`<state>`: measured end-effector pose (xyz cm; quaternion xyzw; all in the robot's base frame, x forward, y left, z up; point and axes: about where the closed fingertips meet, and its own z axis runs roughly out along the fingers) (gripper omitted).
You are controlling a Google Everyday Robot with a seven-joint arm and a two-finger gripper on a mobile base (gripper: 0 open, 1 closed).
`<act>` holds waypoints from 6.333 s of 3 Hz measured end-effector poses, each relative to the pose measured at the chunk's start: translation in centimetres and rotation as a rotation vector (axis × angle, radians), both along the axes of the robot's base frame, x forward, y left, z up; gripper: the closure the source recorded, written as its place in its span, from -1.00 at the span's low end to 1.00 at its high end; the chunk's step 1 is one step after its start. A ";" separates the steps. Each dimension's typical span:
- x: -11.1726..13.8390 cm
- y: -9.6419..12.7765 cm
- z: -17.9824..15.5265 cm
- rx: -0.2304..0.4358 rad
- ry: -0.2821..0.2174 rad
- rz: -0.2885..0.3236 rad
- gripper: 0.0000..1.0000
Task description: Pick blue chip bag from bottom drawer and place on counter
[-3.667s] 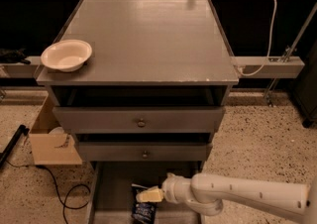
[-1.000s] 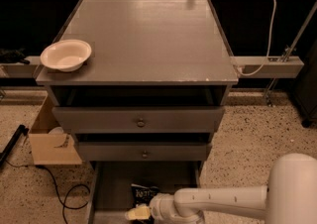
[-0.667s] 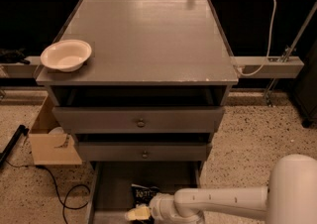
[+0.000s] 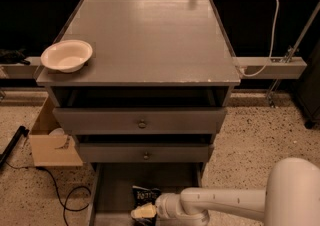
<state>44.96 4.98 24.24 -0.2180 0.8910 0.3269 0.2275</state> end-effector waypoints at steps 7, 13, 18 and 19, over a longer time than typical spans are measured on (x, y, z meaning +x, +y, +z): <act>-0.4 0.3 -3.5 -0.129 0.124 -0.159 -1.00; 1.1 -2.4 -7.3 -0.136 0.289 -0.229 -1.00; 3.0 -2.8 -7.1 -0.024 0.241 -0.088 -1.00; 2.9 -2.7 -7.0 -0.033 0.233 -0.091 -1.00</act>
Offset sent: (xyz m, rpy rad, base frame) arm 0.0176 -0.0626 -0.0436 -0.1136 0.1557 -0.2227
